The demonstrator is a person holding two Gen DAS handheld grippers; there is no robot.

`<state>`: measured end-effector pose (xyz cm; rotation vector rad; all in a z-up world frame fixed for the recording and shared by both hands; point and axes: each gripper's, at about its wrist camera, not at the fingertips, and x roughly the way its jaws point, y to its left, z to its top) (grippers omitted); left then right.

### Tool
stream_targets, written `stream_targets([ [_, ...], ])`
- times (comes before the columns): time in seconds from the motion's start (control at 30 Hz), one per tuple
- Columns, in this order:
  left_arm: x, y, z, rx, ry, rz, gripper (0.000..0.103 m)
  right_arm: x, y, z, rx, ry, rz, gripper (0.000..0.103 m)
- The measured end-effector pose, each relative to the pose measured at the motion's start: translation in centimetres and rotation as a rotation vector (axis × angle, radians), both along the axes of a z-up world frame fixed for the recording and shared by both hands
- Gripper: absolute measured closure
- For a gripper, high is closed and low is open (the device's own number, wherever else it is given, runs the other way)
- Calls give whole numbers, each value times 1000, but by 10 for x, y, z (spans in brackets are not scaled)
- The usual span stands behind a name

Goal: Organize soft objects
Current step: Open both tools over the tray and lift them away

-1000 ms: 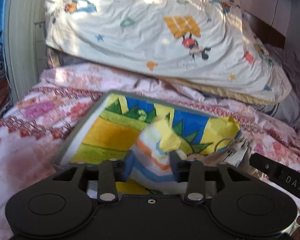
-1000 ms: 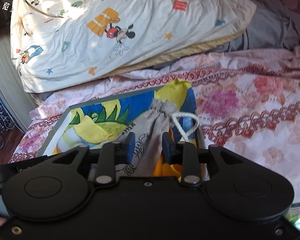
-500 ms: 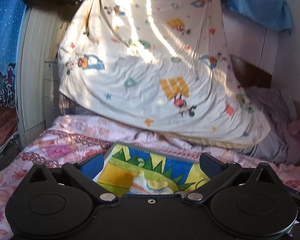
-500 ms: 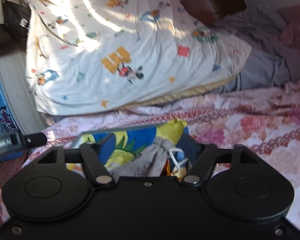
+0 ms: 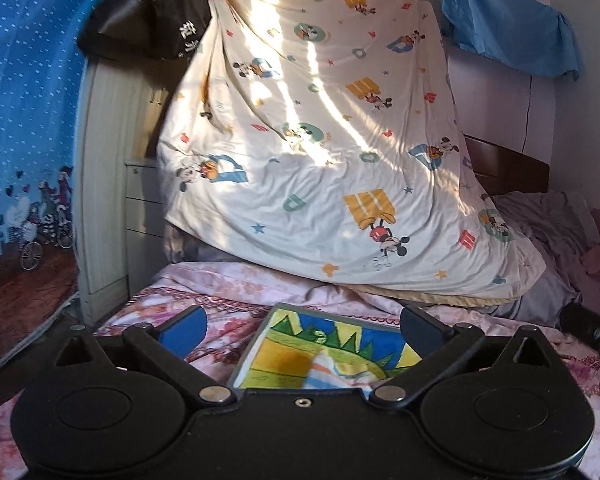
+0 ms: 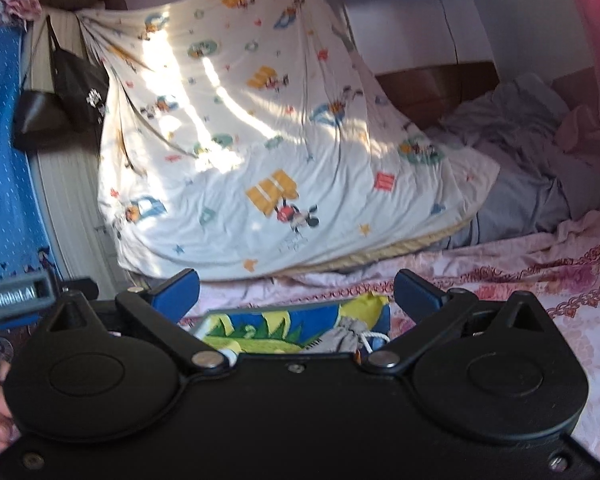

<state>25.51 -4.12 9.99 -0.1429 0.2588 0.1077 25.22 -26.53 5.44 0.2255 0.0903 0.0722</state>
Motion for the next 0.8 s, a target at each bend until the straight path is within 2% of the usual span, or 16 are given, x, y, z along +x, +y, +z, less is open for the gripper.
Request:
stream_targets([
  [0.23,-47,5,-3,16,-28,15,1,-44,11,5,-17,-57,-35,0],
  [0.4,-78,5,-5,25,-70,-5,1,-55,20,-1,-31,-63,-59,0],
  [0.8,-134,10,-12,11,-99,0,1,-85,28,-9,-69,-65,-64,0],
])
